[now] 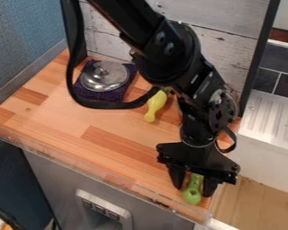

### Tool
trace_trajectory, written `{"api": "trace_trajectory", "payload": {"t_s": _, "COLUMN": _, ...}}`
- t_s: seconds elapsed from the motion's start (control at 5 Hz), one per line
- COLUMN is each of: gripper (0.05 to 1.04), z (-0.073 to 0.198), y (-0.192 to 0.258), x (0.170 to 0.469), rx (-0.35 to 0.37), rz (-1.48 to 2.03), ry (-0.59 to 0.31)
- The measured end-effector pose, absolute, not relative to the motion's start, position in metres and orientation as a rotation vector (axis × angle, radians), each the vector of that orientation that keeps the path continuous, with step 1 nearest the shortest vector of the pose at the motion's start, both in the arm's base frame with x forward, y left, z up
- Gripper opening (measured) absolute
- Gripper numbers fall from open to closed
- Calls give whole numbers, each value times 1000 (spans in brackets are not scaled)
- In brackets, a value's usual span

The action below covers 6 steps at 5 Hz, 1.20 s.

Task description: Move the green spattula from the left to the right corner

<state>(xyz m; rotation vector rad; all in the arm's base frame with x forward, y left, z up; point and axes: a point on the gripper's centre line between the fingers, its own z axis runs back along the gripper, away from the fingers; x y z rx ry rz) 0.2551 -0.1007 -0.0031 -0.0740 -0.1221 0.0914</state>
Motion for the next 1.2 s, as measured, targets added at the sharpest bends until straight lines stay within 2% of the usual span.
{"api": "trace_trajectory", "payload": {"t_s": 0.2, "gripper": 1004, "z": -3, "y": -97, "x": 257, "rx": -89, "rz": 103, "ry": -112}}
{"api": "trace_trajectory", "payload": {"t_s": 0.4, "gripper": 1006, "z": -2, "y": -97, "x": 255, "rx": -84, "rz": 88, "ry": -101}}
{"api": "trace_trajectory", "payload": {"t_s": 1.0, "gripper": 999, "z": 82, "y": -93, "x": 254, "rx": -145, "rz": 30, "ry": -275}}
{"api": "trace_trajectory", "payload": {"t_s": 1.2, "gripper": 999, "z": 82, "y": -93, "x": 253, "rx": -144, "rz": 32, "ry": -272}}
